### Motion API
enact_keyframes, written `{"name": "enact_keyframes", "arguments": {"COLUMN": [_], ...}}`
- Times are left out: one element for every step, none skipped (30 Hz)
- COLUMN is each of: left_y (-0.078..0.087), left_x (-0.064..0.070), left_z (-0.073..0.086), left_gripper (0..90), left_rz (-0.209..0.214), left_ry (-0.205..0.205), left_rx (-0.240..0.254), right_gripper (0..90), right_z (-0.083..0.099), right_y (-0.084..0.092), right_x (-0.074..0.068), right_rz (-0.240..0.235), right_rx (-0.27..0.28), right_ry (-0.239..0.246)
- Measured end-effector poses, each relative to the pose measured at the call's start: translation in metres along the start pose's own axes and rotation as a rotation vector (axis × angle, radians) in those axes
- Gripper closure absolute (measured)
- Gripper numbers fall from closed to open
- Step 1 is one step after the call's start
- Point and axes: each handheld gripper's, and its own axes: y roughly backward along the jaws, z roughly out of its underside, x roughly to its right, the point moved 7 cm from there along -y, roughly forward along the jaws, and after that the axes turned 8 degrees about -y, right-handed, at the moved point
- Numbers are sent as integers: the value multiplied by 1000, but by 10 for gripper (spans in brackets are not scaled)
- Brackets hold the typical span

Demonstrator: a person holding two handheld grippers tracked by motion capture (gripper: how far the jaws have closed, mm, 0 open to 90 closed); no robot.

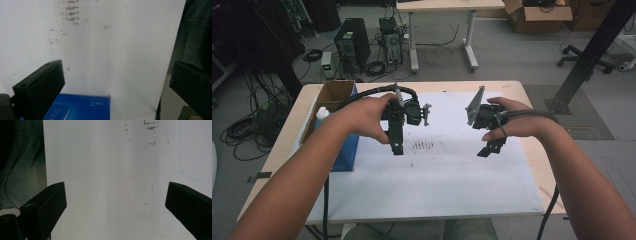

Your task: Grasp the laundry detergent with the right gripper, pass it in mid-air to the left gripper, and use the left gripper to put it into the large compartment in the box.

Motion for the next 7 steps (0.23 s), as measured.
{"name": "enact_keyframes", "arguments": {"left_y": [0, 0, 0, 0, 0, 0, 0], "left_x": [1, 1, 1, 1, 1, 1, 2], "left_z": [1, 1, 1, 1, 1, 1, 1], "left_gripper": [2, 2, 3, 2, 2, 2, 2], "left_rz": [4, 4, 2, 3, -1, -1, 1], "left_ry": [8, 8, 3, 7, 7, 7, 8], "left_rx": [1, 1, -1, -1, 2, 2, 4], "right_gripper": [37, 37, 38, 36, 36, 36, 38], "right_z": [0, 0, -1, -1, -1, -1, -1], "right_y": [0, 0, 0, 0, 1, 1, 1], "right_x": [0, 0, 0, 0, 0, 0, -1], "right_rz": [1, 1, 0, 2, 3, 3, 3], "right_rx": [-1, -1, -3, -3, -2, -2, -1], "right_ry": [1, 1, 3, 4, 4, 4, 4]}}
